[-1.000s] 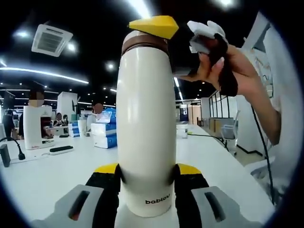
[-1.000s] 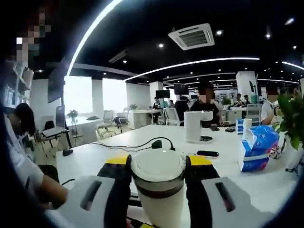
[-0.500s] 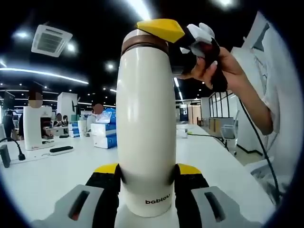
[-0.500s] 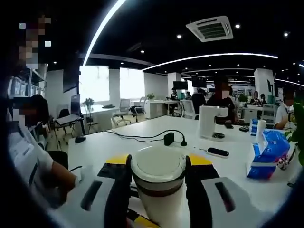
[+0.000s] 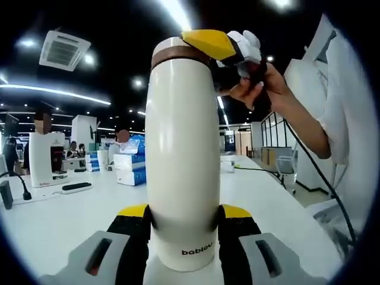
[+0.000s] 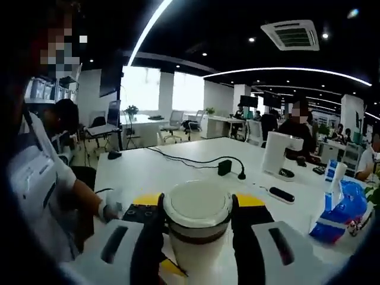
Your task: Grasp the water cup twist off the cup lid place the cup lid on the table
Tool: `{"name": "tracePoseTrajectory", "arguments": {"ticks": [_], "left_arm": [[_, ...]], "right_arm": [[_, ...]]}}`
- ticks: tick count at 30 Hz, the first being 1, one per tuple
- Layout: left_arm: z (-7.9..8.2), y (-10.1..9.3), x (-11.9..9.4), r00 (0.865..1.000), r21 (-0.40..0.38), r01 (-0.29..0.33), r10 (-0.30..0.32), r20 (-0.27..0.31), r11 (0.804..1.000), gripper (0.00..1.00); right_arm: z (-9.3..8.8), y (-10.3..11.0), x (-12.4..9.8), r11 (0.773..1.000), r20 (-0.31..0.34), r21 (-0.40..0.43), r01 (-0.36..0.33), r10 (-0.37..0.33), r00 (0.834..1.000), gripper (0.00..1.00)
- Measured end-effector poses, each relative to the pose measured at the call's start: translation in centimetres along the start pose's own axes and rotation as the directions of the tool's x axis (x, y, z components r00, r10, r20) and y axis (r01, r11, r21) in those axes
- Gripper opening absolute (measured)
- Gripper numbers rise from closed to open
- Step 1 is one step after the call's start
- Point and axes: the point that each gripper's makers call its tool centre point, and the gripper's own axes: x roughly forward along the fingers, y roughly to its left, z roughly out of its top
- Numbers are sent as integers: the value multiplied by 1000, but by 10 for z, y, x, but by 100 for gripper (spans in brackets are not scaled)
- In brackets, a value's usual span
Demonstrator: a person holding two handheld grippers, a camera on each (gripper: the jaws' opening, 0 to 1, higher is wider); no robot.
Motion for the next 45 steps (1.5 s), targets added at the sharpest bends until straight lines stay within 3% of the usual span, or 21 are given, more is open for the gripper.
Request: {"name": "tracePoseTrajectory", "arguments": {"ticks": [15, 27, 31, 36, 41, 45], "left_arm": [[0, 1, 0, 1000, -1, -1, 1, -1, 1000, 46], [1, 1, 1, 1000, -1, -1, 1, -1, 1000, 46], [1, 1, 1, 1000, -1, -1, 1, -1, 1000, 46], [2, 0, 1, 1000, -3, -1, 1, -1, 1000, 46], [2, 0, 1, 1000, -3, 0, 0, -1, 1000, 46], [2, 0, 1, 1000, -6, 0, 0, 0, 1000, 46]], "right_arm": [[-1, 3, 2, 990, 22, -22, -140, 141, 990, 47], [0, 6, 2, 954, 17, -68, -292, 294, 956, 47], [0, 9, 0, 932, 9, -124, -341, 344, 939, 47], [0, 10, 1, 911, 32, -112, -396, 402, 915, 47], [0, 12, 1, 912, 38, -104, -398, 403, 914, 48], [1, 13, -1, 929, 20, -101, -355, 359, 933, 54]]}}
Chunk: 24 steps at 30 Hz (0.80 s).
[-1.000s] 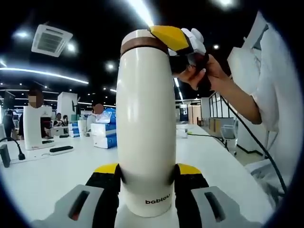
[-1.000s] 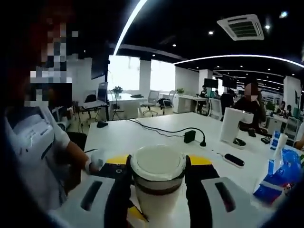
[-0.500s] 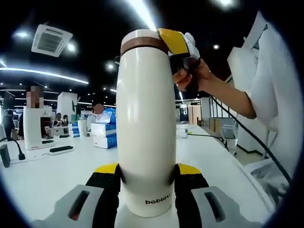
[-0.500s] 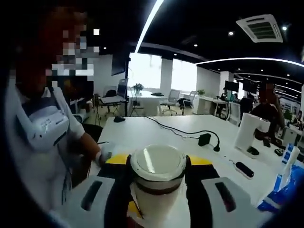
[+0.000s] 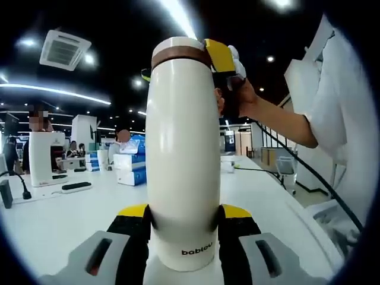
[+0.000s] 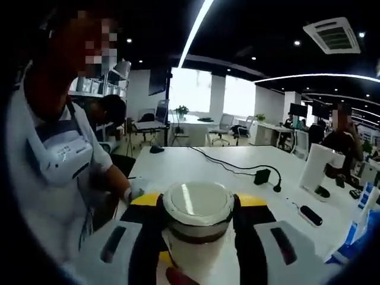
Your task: Grasp the water cup twist off the cup lid place the cup lid on the table
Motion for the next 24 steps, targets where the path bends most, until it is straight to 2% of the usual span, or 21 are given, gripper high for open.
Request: {"name": "tracePoseTrajectory", "arguments": {"ticks": [3, 6, 8, 10, 11, 12, 13, 14, 17, 18, 19, 20, 21, 22, 23, 24], "left_arm": [[0, 0, 0, 1000, 1, 0, 0, 1, 1000, 46], [0, 0, 0, 1000, 2, 0, 0, 1, 1000, 46], [-1, 0, 0, 1000, 2, -1, 1, 0, 1000, 46], [0, 0, -1, 1000, 2, 0, 0, 1, 1000, 46], [-1, 0, -1, 1000, 2, -1, 1, 0, 1000, 46], [-1, 0, -1, 1000, 2, 0, 0, 0, 1000, 46], [-1, 0, -1, 1000, 2, 0, 0, 0, 1000, 46], [-1, 0, -1, 1000, 3, -1, 1, 0, 1000, 46], [-1, 1, -1, 1000, 3, -1, 1, 0, 1000, 46], [-1, 1, -1, 1000, 3, -1, 1, 0, 1000, 46], [-1, 1, -1, 1000, 3, -1, 1, 0, 1000, 46], [-1, 1, -1, 1000, 3, -1, 1, 0, 1000, 46], [-1, 1, -1, 1000, 3, 0, 0, 0, 1000, 46], [-2, 1, -1, 1000, 3, 0, 0, 0, 1000, 46], [-2, 1, -1, 1000, 3, -1, 1, 0, 1000, 46], [-2, 1, -1, 1000, 4, -1, 1, 0, 1000, 46]], "right_arm": [[15, 2, -9, 996, 40, 47, 76, -78, 996, 67], [21, -1, -21, 976, 43, 80, 202, -206, 978, 78], [31, -5, -34, 939, 103, 111, 326, -337, 936, 85], [34, 2, -43, 913, 151, 160, 375, -398, 905, 84], [35, 2, -48, 888, 161, 180, 423, -451, 878, 83], [37, 7, -54, 868, 184, 135, 478, -496, 849, 83], [37, 10, -59, 846, 188, 125, 518, -533, 825, 83], [34, 15, -60, 828, 181, 121, 547, -560, 808, 84], [26, 34, -57, 820, 173, 150, 552, -571, 802, 83], [23, 37, -59, 800, 169, 199, 566, -597, 784, 81], [20, 37, -63, 773, 168, 229, 592, -630, 758, 77], [18, 40, -64, 771, 158, 196, 606, -635, 756, 77], [15, 41, -66, 758, 148, 190, 623, -650, 745, 78], [14, 40, -70, 736, 143, 205, 646, -675, 724, 76], [14, 42, -72, 733, 145, 216, 645, -677, 721, 73], [16, 41, -75, 719, 159, 242, 651, -692, 704, 73]]}}
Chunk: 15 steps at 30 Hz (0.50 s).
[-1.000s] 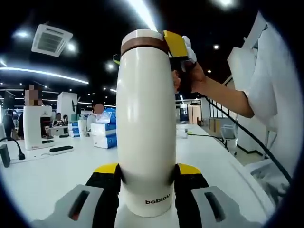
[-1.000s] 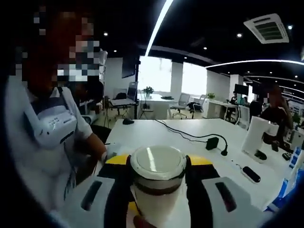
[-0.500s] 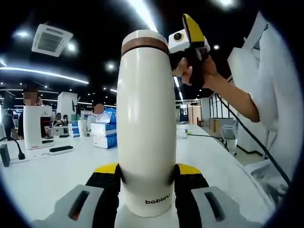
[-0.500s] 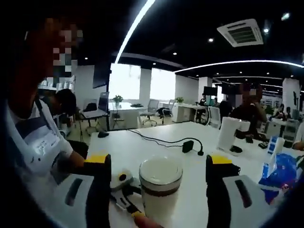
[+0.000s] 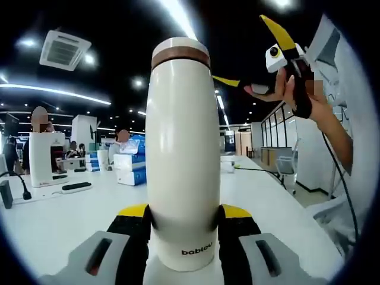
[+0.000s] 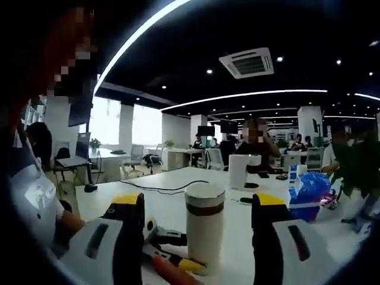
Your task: Grasp the water cup twist off the cup lid place the cup lid on the table
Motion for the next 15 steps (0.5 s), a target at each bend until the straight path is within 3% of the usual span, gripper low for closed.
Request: {"name": "tracePoseTrajectory", "arguments": {"ticks": [2, 6, 8, 15], "left_arm": [[0, 0, 0, 1000, 0, 0, 0, 0, 1000, 46], [0, 0, 0, 1000, 0, 0, 0, 0, 1000, 46], [-1, 0, 0, 1000, 2, -1, 1, 0, 1000, 46], [-1, 0, 1, 1000, 2, 0, 0, 0, 1000, 46]], "right_arm": [[3, 2, -1, 1000, 13, -6, -2, 2, 1000, 73], [-9, 1, 0, 993, -55, -97, 66, -72, 996, 73], [-13, 6, 1, 992, -58, -105, 75, -81, 995, 75], [-35, 11, 6, 996, -85, -36, 84, -87, 993, 83]]}}
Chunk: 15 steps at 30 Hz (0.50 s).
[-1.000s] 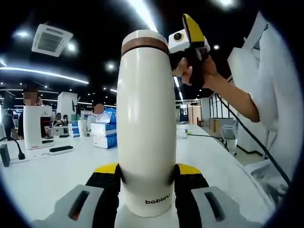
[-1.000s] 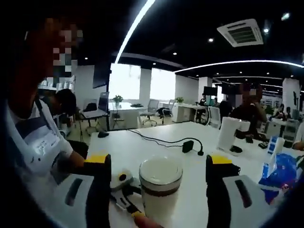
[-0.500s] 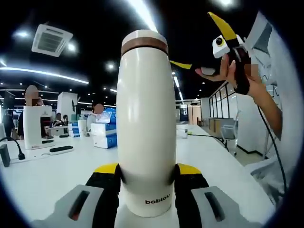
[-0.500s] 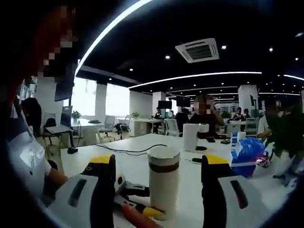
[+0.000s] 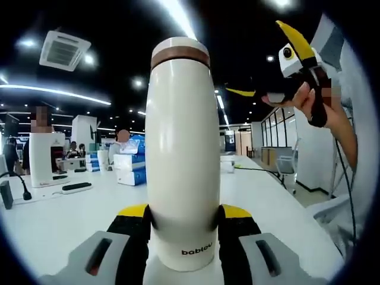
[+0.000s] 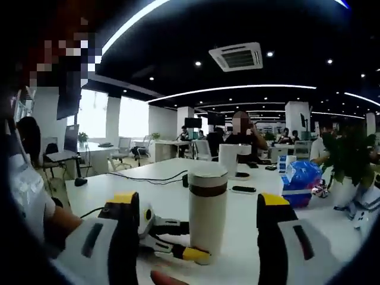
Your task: Grasp the water cup twist off the cup lid place the cup lid on the table
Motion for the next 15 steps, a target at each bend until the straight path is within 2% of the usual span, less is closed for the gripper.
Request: {"name": "tracePoseTrajectory", "arguments": {"ticks": [5, 8, 11, 15], "left_arm": [[0, 0, 0, 1000, 1, -1, 1, 0, 1000, 46], [0, -1, 0, 1000, 2, -1, 1, 0, 1000, 46], [0, -1, 0, 1000, 3, -1, 1, 0, 1000, 46], [0, -1, 0, 1000, 4, 0, 0, 0, 1000, 46]], "right_arm": [[7, -4, 22, 1000, 27, 23, 2, -3, 1000, 82], [10, -9, 42, 1000, 38, 30, 10, -11, 999, 75], [9, -11, 60, 1000, 25, 23, 17, -17, 1000, 72], [11, -9, 70, 1000, 22, 5, 23, -23, 999, 68]]}}
